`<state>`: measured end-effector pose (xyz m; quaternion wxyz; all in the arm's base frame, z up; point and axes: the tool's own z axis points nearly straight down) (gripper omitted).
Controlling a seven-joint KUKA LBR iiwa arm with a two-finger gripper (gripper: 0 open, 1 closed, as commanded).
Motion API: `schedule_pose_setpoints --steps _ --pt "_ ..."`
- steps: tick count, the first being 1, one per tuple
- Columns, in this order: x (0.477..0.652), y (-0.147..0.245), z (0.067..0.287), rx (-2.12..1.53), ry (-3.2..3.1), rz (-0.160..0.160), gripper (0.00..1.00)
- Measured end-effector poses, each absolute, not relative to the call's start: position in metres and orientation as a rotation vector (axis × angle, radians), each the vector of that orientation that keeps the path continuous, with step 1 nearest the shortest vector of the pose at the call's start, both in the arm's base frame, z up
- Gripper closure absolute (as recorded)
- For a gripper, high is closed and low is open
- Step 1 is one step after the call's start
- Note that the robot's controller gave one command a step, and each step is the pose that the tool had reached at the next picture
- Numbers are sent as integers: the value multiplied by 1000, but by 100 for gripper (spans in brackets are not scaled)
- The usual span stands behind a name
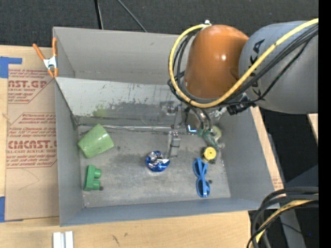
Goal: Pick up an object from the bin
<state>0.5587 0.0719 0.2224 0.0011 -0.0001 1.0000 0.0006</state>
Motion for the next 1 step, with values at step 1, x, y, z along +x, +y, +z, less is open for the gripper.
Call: schedule_pose_setpoints --steps 1 --pt "511 62 112 -448 3116 1 0"
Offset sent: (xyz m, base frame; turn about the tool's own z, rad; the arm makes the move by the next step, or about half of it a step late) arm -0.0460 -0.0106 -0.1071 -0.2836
